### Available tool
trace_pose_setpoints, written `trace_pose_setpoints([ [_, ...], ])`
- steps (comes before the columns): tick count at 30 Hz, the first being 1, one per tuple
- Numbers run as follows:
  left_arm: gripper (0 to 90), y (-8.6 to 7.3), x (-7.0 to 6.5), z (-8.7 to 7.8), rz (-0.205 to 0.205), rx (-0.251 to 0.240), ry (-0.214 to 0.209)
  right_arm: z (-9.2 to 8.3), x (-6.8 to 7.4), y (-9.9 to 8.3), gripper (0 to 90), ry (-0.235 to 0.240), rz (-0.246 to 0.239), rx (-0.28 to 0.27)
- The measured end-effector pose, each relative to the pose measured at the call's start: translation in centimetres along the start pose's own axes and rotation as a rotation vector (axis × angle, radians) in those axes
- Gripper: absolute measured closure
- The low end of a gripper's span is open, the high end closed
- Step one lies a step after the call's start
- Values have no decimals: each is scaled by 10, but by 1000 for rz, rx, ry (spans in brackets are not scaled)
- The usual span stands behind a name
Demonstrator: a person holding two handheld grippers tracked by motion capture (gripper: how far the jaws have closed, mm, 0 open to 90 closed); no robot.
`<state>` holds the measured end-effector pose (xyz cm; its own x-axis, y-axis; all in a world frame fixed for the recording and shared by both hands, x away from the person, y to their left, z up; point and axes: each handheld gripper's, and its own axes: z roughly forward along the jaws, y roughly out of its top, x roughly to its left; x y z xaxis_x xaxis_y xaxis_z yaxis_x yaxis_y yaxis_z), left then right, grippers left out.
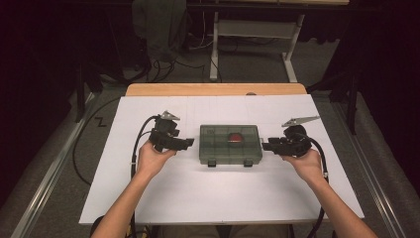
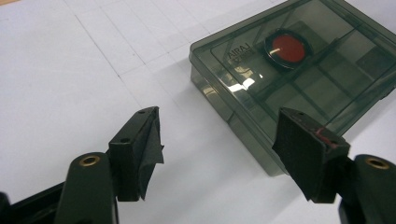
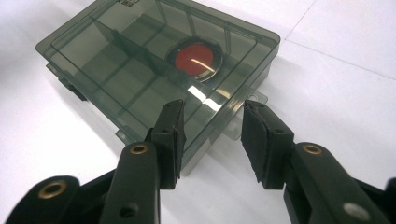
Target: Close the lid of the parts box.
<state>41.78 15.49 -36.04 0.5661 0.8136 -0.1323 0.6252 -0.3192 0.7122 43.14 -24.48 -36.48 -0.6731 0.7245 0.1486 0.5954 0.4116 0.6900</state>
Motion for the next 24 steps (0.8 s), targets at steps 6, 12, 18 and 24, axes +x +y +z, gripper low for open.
trace_pose_setpoints([
  [6,325,-4,1,-3,-11,-13,2,-2,-1,-4,611,1,5,-7],
  [12,325,-8,1,-4,-16,-19,5,-6,-1,-7,606,-2,8,-21],
  [18,325,-12,2,-5,-20,-25,7,-8,-2,-11,600,-4,10,-28],
  [24,324,-16,2,-6,-26,-31,9,-10,-2,-15,597,-3,11,-36],
])
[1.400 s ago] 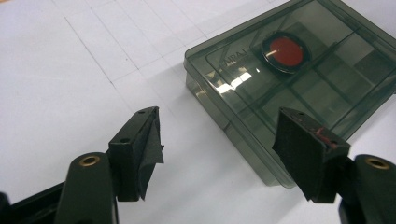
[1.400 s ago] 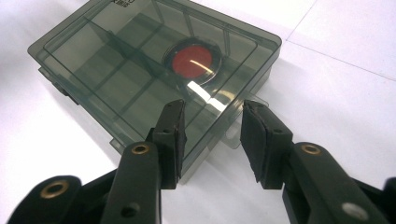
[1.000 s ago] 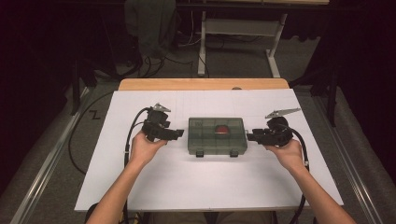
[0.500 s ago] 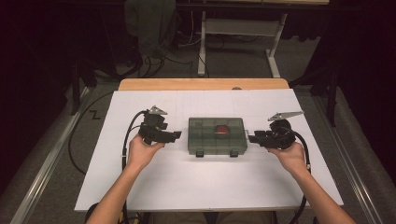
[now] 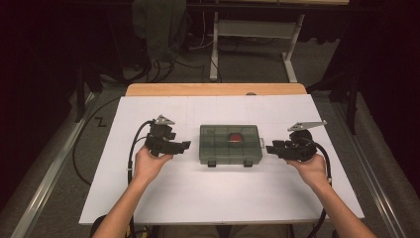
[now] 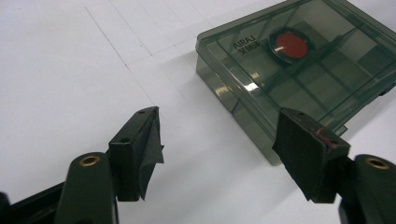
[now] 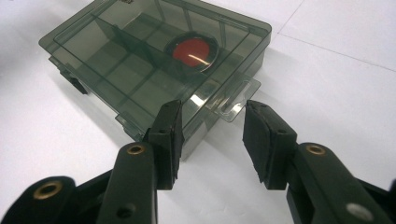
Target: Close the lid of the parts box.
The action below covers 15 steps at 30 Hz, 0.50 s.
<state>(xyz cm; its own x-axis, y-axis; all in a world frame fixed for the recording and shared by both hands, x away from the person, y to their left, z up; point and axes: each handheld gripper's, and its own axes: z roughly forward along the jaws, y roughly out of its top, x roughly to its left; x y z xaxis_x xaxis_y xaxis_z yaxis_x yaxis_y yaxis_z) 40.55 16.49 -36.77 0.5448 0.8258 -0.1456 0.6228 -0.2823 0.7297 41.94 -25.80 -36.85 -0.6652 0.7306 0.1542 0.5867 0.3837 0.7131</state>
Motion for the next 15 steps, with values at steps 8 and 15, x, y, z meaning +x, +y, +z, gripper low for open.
trace_pose_setpoints([
  [8,323,-5,-1,-3,-2,-12,2,-2,0,-6,589,2,3,-11],
  [15,320,-11,0,-5,-6,-24,8,-6,2,-9,588,-6,1,-40],
])
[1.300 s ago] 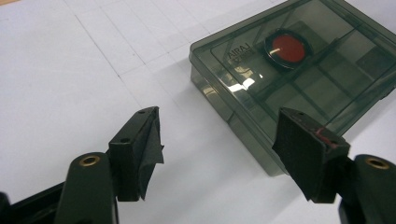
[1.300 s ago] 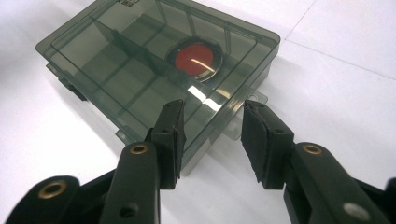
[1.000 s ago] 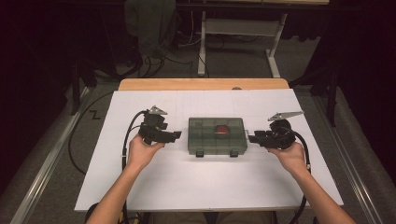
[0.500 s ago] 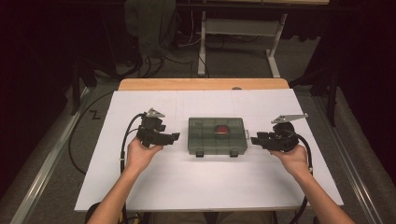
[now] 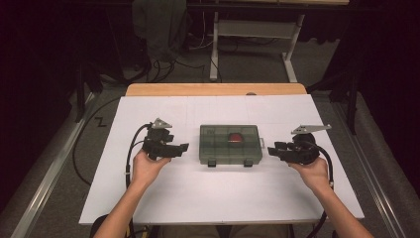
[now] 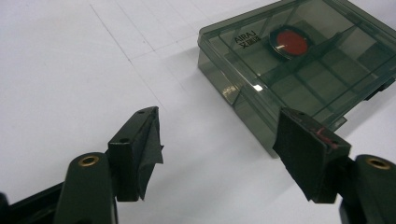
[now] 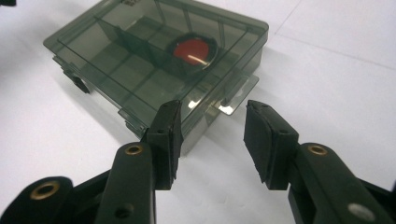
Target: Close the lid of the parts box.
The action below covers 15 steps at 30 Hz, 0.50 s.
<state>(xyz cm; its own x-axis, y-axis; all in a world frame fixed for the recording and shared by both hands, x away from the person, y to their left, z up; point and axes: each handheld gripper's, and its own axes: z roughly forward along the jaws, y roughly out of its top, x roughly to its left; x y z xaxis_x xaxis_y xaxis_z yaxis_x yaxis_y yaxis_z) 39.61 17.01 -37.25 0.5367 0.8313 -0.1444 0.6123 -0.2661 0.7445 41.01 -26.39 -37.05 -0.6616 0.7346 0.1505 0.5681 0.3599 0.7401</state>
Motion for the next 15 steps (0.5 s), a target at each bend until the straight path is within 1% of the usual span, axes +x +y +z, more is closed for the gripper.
trace_pose_setpoints([
  [4,320,-4,1,-1,-9,-4,1,-2,0,-4,589,-5,0,-5],
  [14,319,-10,0,-6,-6,-35,20,-5,0,-13,581,-8,7,-22],
  [15,320,-11,0,-6,-2,-31,26,-6,0,-13,579,-8,7,-26],
])
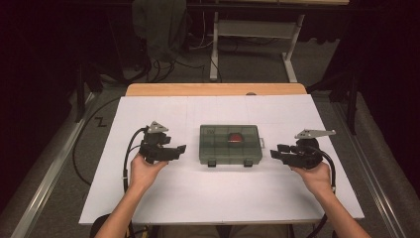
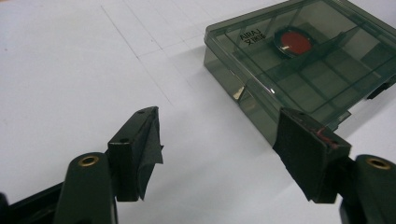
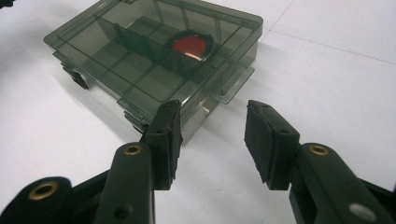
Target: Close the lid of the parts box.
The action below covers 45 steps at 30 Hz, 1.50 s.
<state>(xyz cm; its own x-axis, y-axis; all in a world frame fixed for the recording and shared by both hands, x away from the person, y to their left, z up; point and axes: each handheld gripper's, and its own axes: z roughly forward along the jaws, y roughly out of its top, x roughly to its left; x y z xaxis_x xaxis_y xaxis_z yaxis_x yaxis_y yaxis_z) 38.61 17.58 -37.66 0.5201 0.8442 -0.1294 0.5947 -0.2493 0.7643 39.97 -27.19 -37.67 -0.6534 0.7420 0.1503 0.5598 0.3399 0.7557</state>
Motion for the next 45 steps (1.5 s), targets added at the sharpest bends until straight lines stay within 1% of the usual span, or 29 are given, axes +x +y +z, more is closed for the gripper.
trace_pose_setpoints([
  [3,322,-2,-1,0,-4,-4,3,-1,0,-2,575,0,1,-4],
  [8,322,-5,-1,0,-1,4,11,-2,1,-5,563,-2,0,-14],
  [14,308,-9,-1,-2,-4,-16,24,-4,1,-10,551,-5,-3,-27],
  [17,302,-12,0,-3,-17,-32,12,-5,2,-11,543,-5,-3,-31],
  [22,294,-15,1,-4,-18,-52,20,-6,2,-15,535,-5,-6,-44],
  [27,296,-17,0,-5,-11,-51,26,-7,2,-18,529,-5,-3,-49],
  [45,300,-30,-1,-6,-11,-95,37,-12,4,-28,492,-16,-5,-87],
])
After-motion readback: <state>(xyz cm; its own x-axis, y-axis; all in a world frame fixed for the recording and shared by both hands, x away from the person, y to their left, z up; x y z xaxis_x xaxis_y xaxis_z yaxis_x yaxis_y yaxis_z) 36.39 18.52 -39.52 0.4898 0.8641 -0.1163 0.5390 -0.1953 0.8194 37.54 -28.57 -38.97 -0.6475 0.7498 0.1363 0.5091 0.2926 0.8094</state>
